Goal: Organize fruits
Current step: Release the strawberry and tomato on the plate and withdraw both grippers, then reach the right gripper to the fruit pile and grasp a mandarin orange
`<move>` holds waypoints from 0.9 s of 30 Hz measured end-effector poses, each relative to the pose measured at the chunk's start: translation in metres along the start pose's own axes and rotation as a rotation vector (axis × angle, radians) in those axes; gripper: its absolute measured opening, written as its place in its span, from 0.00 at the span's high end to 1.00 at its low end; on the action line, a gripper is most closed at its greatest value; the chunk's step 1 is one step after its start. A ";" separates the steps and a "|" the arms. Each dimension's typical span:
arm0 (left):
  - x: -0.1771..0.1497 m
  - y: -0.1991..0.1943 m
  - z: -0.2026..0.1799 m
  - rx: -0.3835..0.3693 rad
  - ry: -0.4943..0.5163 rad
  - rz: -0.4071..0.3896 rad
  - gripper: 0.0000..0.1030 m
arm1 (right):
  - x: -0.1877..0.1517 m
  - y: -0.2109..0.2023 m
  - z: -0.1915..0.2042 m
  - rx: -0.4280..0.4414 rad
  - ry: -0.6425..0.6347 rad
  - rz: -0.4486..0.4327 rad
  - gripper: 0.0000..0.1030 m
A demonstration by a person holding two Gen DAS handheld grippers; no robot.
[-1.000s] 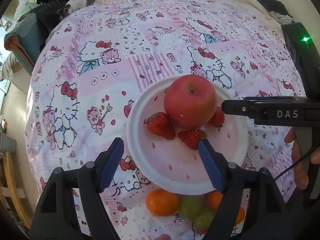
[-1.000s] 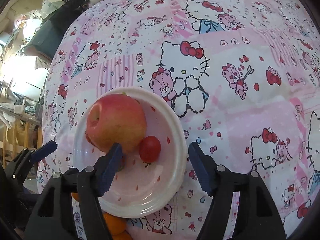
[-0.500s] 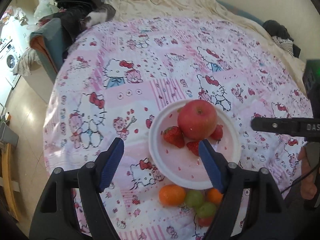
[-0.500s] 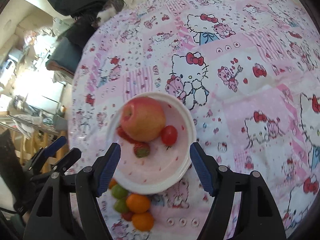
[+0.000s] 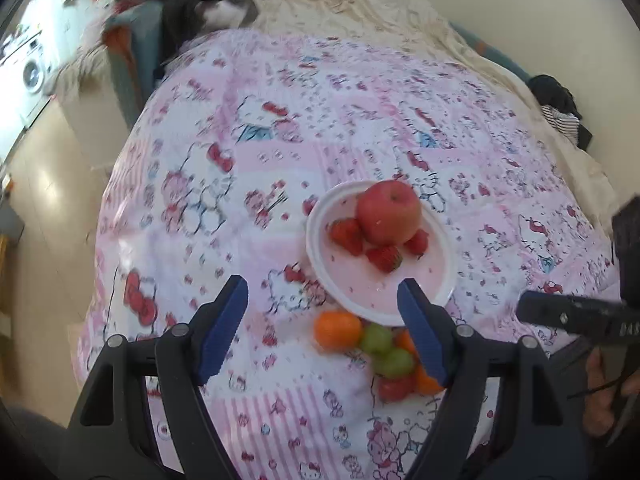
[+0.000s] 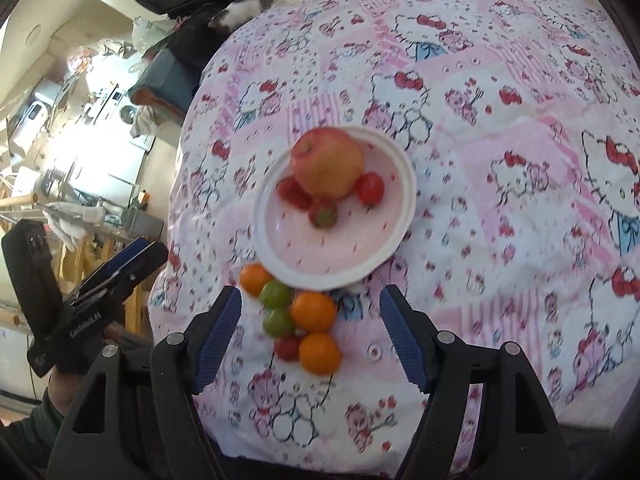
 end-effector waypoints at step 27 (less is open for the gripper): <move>-0.022 0.019 0.033 0.050 -0.122 0.125 0.08 | -0.076 0.097 -0.028 -0.151 0.027 0.271 0.51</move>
Point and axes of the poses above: each gripper's, at about its wrist camera, not at the fingertips, and y roughly the way its jaws point, z to its left, x to its top, the point moved 10 cm from there along y, roughly the way its jaws point, and after that the axes turned 15 degrees about x, right-handed, at the moved point
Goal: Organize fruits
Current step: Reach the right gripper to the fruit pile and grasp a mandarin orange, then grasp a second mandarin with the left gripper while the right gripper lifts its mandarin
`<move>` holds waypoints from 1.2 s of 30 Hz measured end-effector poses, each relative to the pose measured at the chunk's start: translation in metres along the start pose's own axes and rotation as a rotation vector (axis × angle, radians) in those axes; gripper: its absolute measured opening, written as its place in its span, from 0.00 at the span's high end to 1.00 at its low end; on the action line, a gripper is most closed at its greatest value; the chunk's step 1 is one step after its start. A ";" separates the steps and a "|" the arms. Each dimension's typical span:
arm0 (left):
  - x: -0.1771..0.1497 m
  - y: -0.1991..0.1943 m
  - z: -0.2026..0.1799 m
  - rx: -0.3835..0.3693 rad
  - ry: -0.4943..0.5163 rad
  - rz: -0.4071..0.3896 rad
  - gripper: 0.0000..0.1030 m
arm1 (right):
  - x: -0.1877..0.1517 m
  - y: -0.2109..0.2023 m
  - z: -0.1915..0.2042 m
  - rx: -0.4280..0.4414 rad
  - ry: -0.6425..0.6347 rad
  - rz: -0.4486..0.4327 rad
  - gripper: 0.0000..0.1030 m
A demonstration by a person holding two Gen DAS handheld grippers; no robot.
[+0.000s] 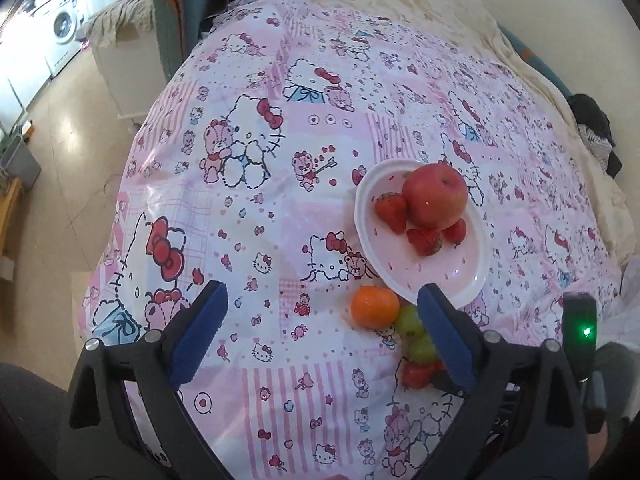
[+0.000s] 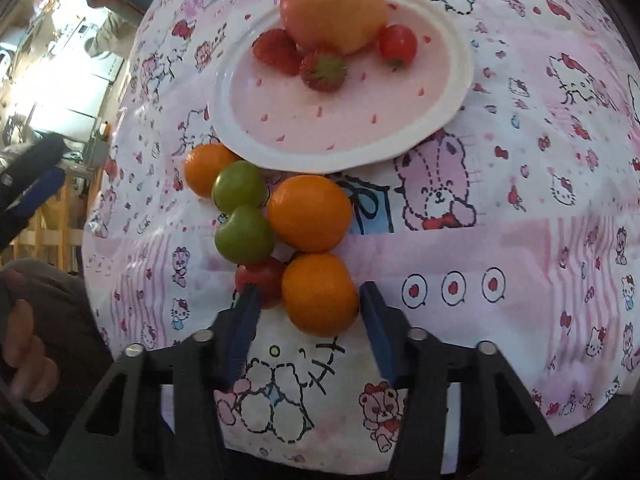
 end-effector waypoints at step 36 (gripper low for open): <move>-0.037 0.096 -0.064 -0.086 -0.008 0.446 0.52 | 0.037 -0.098 -0.016 0.224 0.059 -0.271 0.61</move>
Point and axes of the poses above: each gripper's, at about its wrist camera, not at the fingertips, and y roughly the way its jaws point, z to its left, x to its top, the point moved 10 cm from there along y, roughly the way its jaws point, and after that the axes turned 15 degrees about x, right-handed, at the moved point
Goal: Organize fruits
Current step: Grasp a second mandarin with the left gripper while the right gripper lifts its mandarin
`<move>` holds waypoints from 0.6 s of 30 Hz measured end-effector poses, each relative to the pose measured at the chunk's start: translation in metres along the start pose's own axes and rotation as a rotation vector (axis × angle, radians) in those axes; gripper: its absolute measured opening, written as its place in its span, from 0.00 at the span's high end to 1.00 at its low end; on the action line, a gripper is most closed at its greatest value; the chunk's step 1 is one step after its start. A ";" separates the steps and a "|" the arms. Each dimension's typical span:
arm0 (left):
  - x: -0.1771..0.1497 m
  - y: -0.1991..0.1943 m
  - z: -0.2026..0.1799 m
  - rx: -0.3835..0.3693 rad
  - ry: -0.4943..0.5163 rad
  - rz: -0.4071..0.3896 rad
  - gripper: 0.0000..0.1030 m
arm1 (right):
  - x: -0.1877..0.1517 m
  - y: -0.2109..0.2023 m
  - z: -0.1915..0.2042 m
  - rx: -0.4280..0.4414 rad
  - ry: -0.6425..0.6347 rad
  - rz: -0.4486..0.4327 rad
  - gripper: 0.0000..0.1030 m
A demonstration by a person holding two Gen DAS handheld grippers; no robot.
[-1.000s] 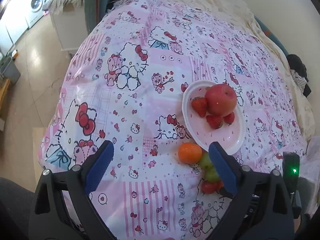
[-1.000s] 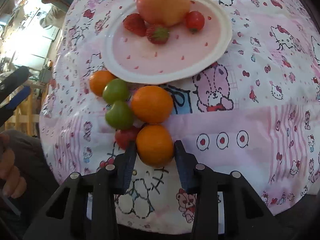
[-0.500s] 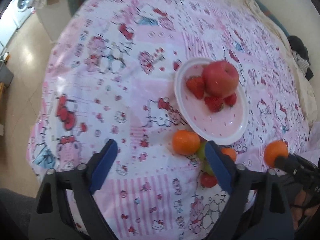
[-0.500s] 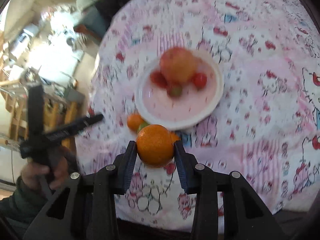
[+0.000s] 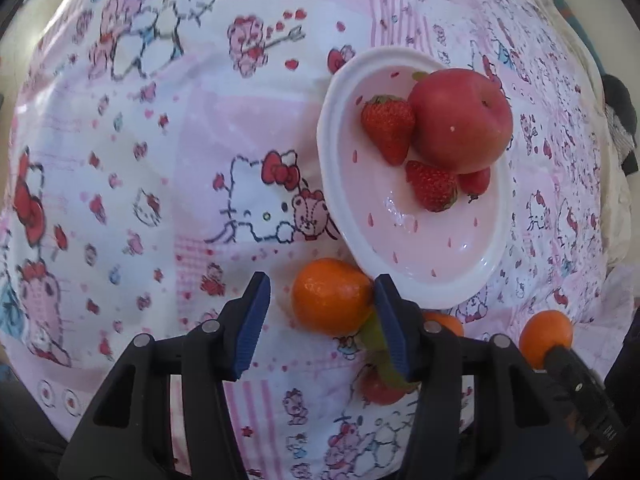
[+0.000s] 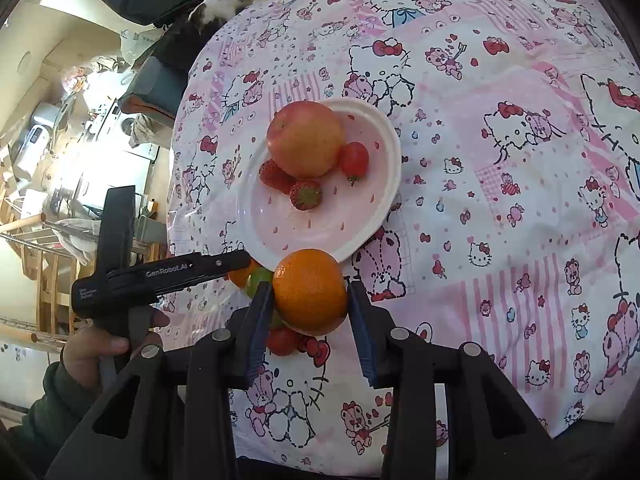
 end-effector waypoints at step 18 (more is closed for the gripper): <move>0.007 -0.005 0.031 0.187 0.132 -0.062 0.60 | 0.003 0.002 0.011 0.045 -0.009 -0.005 0.61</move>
Point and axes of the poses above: each gripper's, at about its wrist camera, not at the fingertips, and y roughly the way its jaws point, z to its left, x to its top, the point moved 10 cm from there along y, roughly the way its jaws point, and after that the axes turned 15 degrees about x, right-handed, at the moved point
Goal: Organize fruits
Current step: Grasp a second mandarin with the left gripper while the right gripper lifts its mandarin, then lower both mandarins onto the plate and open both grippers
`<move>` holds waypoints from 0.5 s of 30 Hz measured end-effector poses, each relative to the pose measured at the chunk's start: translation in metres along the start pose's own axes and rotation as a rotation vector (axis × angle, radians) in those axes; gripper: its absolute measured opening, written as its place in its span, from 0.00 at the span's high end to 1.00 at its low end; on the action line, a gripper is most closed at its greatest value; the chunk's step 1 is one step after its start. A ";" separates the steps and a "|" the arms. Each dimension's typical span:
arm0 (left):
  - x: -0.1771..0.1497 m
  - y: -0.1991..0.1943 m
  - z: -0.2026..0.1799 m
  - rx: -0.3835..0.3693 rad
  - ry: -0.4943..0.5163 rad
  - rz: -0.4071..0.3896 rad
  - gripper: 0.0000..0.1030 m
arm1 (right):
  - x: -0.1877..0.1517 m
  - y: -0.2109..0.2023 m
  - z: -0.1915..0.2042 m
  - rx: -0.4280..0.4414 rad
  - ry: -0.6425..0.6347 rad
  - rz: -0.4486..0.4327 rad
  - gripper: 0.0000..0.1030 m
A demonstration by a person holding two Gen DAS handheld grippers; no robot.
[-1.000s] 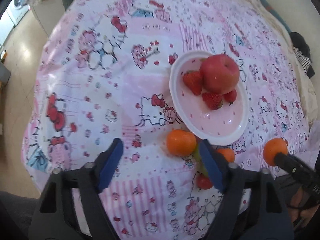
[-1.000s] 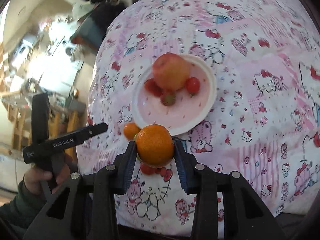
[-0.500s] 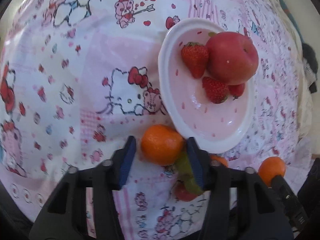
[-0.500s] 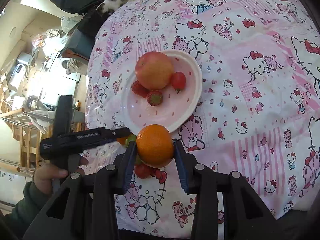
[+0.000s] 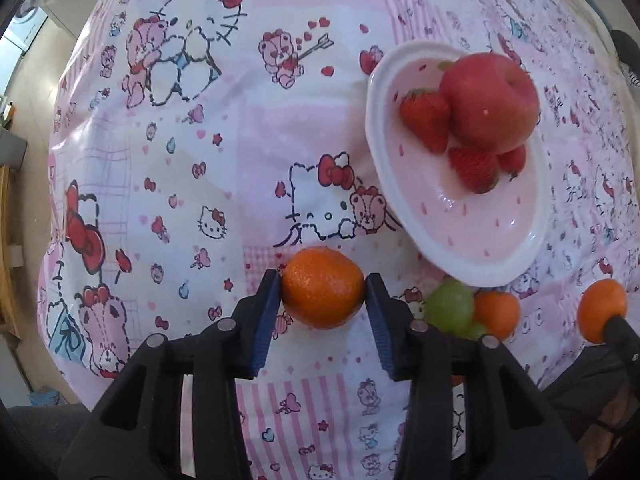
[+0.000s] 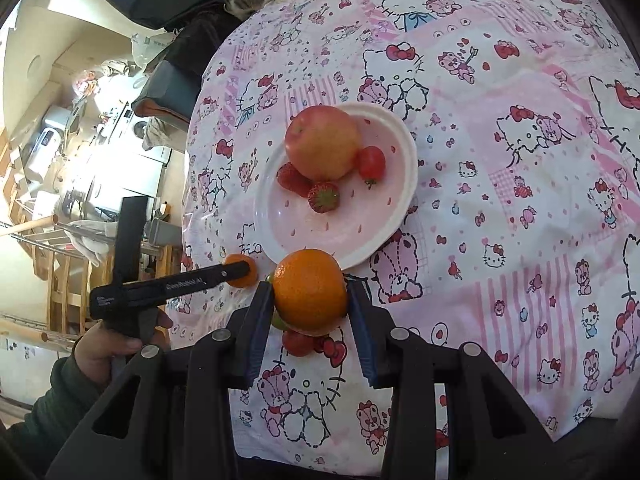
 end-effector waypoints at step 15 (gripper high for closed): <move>0.028 -0.055 -0.007 -0.035 0.030 -0.170 0.63 | 0.013 -0.009 -0.003 -0.035 0.005 -0.015 0.61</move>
Point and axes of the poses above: each gripper's, at about its wrist camera, not at the fingertips, and y roughly the way its jaws point, z to its left, x to its top, the point moved 10 cm from there along y, roughly the way its jaws point, and after that the axes turned 15 degrees about x, right-handed, at the moved point
